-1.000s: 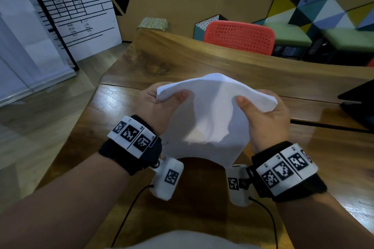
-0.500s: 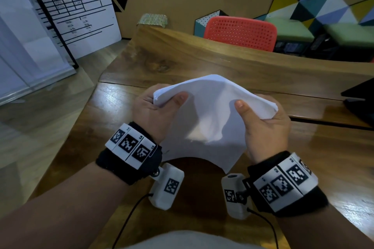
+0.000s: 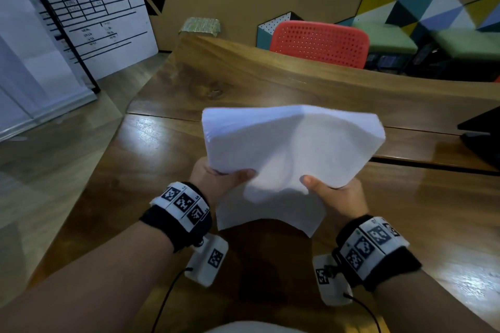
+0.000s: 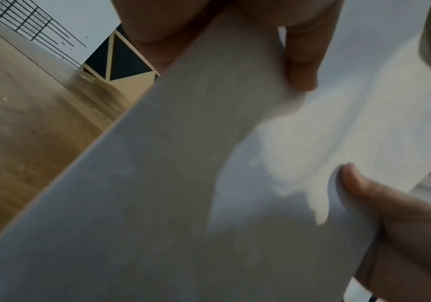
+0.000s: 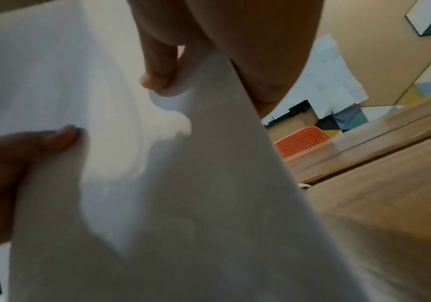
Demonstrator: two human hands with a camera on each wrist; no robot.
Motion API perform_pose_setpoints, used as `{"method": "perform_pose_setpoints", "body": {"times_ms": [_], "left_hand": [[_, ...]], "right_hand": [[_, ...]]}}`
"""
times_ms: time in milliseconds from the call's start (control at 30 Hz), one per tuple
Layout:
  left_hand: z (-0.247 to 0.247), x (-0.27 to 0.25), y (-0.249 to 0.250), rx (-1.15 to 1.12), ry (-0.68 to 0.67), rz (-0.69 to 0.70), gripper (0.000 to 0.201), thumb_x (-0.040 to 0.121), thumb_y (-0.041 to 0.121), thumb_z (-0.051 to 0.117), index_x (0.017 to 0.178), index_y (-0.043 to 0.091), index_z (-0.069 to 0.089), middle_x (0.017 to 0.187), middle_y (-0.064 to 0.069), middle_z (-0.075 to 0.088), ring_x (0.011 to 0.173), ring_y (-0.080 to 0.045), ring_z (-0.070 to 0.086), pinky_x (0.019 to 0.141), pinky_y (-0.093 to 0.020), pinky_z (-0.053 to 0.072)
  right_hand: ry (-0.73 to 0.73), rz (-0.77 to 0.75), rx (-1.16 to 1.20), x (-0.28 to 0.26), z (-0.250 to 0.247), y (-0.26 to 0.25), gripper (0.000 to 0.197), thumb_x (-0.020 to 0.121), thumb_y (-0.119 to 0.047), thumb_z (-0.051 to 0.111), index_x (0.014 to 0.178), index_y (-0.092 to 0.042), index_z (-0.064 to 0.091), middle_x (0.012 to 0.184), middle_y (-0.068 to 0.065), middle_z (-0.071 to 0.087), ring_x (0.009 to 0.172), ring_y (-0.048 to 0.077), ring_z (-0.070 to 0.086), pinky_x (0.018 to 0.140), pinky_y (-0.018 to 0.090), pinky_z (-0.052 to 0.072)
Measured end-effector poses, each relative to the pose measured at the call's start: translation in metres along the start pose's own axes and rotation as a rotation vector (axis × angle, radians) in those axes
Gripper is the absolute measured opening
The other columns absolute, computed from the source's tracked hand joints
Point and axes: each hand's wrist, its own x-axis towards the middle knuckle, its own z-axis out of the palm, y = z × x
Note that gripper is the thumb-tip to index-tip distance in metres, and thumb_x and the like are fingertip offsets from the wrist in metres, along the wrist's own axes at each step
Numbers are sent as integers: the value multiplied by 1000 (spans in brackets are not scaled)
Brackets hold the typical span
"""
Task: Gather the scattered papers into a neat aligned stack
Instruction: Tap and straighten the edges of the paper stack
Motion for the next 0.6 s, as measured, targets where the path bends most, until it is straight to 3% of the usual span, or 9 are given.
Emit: {"method": "perform_pose_setpoints", "body": {"times_ms": [67,133,200,267,333,367,433,500,600], "left_hand": [[-2,12,2,-8,-8,-47,23,61,12,84,75,20,67,71,10,69,57,0,65,49,-12,51],[-4,23,-1,-2,-92,-189,32,56,19,87,83,10,71,83,-6,73,67,-16,69,60,-24,57],[-9,26,-14,31,-193,-383,26,64,21,82,80,4,70,75,-12,72,60,-24,66,57,-27,55],[-9,22,-34,32,-264,-560,13,75,14,73,81,3,69,71,-13,71,55,-24,66,58,-29,53],[-8,16,-52,91,-283,-667,14,77,12,72,86,2,69,81,-13,72,60,-26,67,61,-30,52],[-8,17,-60,142,-262,-702,18,76,13,74,89,1,69,87,-12,72,65,-26,67,63,-31,53],[-6,17,-71,226,-237,-760,36,68,20,81,97,1,70,97,-13,72,83,-31,69,80,-40,55],[-6,22,-76,298,-239,-772,51,64,27,83,105,1,68,105,-13,71,95,-32,67,94,-43,50],[-5,31,-79,342,-241,-747,54,62,31,83,107,4,68,107,-11,71,97,-32,66,95,-42,49]], "right_hand": [[14,1,-25,5,1,-2,36,71,0,76,98,-19,62,89,-11,65,81,5,62,67,20,49],[-9,30,-64,11,1,2,36,69,0,78,99,-14,65,90,-3,70,80,12,66,69,24,52],[-53,181,-49,14,1,15,38,69,2,77,104,-2,65,89,8,71,80,24,69,62,27,55],[-99,373,-115,12,1,38,32,72,0,77,102,0,65,87,12,71,75,25,71,57,28,56],[-136,526,-243,10,2,65,37,69,-9,81,103,-2,67,94,16,72,82,33,70,74,44,58],[-129,566,-297,9,4,76,44,65,-13,82,105,-3,67,96,16,72,85,36,69,81,50,56],[-111,604,-387,9,6,91,49,58,-20,80,104,-7,67,97,13,72,87,35,69,84,50,55],[-81,618,-458,10,8,94,40,65,-18,75,101,-8,64,97,12,70,88,33,67,84,49,55],[-62,600,-537,12,5,88,25,73,-13,65,96,-7,61,91,12,67,83,31,65,77,40,56]]}}
